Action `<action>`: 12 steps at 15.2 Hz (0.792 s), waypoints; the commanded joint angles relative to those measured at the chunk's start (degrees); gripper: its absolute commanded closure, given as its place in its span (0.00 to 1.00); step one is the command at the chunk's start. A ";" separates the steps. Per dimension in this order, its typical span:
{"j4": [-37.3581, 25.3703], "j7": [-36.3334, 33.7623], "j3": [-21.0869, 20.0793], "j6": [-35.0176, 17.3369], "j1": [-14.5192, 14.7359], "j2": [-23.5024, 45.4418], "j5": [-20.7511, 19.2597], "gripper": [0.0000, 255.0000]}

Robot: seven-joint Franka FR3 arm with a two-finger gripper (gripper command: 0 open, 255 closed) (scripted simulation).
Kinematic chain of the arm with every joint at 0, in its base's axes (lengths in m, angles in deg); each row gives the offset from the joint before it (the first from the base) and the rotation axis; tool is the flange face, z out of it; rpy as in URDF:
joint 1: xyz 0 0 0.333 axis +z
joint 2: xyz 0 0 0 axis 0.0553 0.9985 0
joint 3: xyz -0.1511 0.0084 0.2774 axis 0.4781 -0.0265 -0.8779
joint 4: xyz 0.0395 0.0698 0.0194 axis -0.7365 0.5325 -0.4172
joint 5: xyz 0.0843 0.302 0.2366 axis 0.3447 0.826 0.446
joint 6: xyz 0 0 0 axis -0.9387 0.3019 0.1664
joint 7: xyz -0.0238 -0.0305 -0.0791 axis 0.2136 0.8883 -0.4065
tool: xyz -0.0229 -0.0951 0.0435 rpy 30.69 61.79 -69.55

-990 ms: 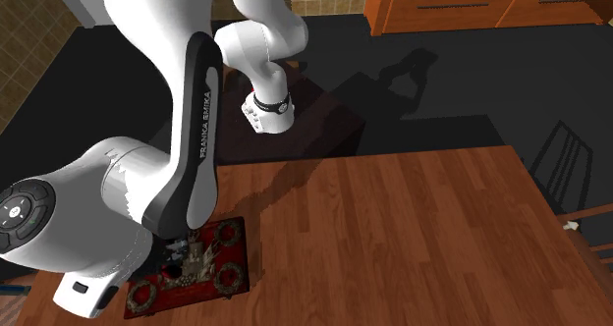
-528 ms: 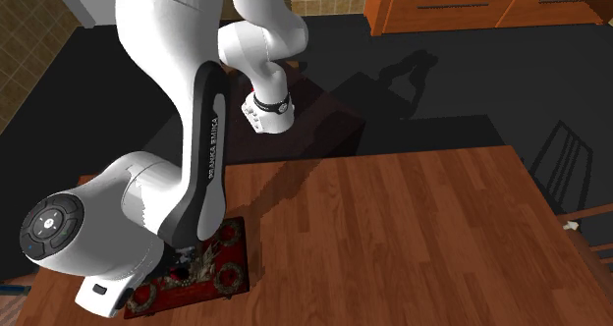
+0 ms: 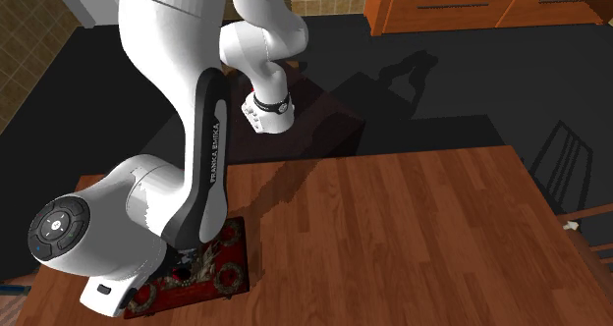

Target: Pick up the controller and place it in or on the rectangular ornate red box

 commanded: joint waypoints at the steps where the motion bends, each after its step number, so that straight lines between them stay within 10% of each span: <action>1: 0.00 0.01 0.00 -0.01 0.00 0.00 0.01 0.00; 12: -1.39 -3.47 2.33 5.93 2.11 -5.68 -5.12 0.00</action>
